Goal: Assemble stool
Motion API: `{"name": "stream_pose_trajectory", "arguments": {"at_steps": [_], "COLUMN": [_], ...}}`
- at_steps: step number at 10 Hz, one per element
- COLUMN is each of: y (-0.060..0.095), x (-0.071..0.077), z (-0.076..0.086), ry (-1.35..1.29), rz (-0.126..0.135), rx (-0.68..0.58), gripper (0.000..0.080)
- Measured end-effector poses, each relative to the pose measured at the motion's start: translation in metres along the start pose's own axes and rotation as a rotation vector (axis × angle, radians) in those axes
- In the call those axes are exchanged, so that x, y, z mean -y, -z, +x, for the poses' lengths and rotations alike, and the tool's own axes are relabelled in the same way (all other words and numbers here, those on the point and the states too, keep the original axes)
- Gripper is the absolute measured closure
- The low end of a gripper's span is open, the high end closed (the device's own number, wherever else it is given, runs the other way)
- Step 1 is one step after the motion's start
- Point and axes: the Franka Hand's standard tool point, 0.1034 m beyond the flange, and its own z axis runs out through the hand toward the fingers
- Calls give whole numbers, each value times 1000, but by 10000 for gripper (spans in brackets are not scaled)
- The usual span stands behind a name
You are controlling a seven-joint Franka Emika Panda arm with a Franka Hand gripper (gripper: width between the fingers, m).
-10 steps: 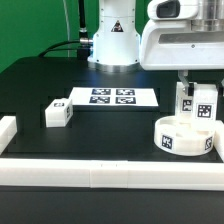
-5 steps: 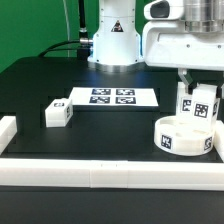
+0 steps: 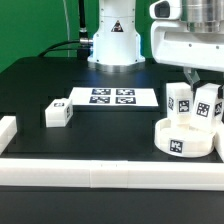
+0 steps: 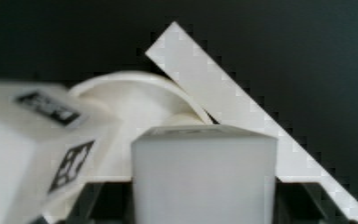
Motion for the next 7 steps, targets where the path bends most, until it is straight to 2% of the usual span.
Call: {"name": "stream_pose_trajectory", "arguments": {"at_steps": [3,7], "y": [-1,-6], "x": [3,7], "z": [-2,-9], "ry": [-248,-575], "rz": [42,74], "rx": [24,68], "gripper": [461,461]}}
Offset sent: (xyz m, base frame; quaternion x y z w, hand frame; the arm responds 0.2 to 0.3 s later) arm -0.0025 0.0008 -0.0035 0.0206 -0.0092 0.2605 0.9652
